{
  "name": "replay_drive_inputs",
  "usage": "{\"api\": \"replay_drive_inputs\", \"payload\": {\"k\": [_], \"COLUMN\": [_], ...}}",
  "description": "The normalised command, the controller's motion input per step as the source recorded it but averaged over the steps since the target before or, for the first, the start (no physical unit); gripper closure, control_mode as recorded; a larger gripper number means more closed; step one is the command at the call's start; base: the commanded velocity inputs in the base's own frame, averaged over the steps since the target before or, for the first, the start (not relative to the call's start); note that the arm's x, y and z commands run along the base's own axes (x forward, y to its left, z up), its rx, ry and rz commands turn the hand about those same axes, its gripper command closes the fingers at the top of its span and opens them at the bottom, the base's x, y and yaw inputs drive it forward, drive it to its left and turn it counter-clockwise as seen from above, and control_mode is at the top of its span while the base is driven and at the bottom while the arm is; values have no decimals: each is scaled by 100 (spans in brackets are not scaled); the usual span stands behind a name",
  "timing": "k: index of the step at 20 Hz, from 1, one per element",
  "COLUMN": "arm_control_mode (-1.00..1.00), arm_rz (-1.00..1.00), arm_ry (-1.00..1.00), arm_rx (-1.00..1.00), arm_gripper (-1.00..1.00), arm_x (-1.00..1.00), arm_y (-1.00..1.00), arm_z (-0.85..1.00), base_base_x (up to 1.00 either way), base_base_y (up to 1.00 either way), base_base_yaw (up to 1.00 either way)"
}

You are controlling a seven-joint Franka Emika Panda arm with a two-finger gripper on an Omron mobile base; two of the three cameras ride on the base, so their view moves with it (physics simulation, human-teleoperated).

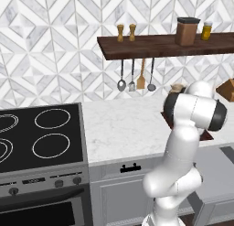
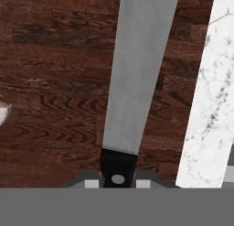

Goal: Place the appropriate cutting tool for cutting the garlic skin on the cutting board.

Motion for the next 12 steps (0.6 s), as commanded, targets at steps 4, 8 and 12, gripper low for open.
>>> {"api": "replay_drive_inputs", "payload": {"k": [4, 8, 12], "arm_control_mode": [-100, -100, -100], "arm_rz": [0, 0, 0], "arm_ry": [9, 7, 1], "arm_rx": [0, 0, 1], "arm_gripper": [100, 100, -100], "arm_x": [6, 3, -10], "arm_y": [-2, 0, 0], "arm_z": [-34, -33, -15], "base_base_x": [0, 0, 0], "base_base_y": [0, 0, 0], "base_base_yaw": [0, 0, 0]}}
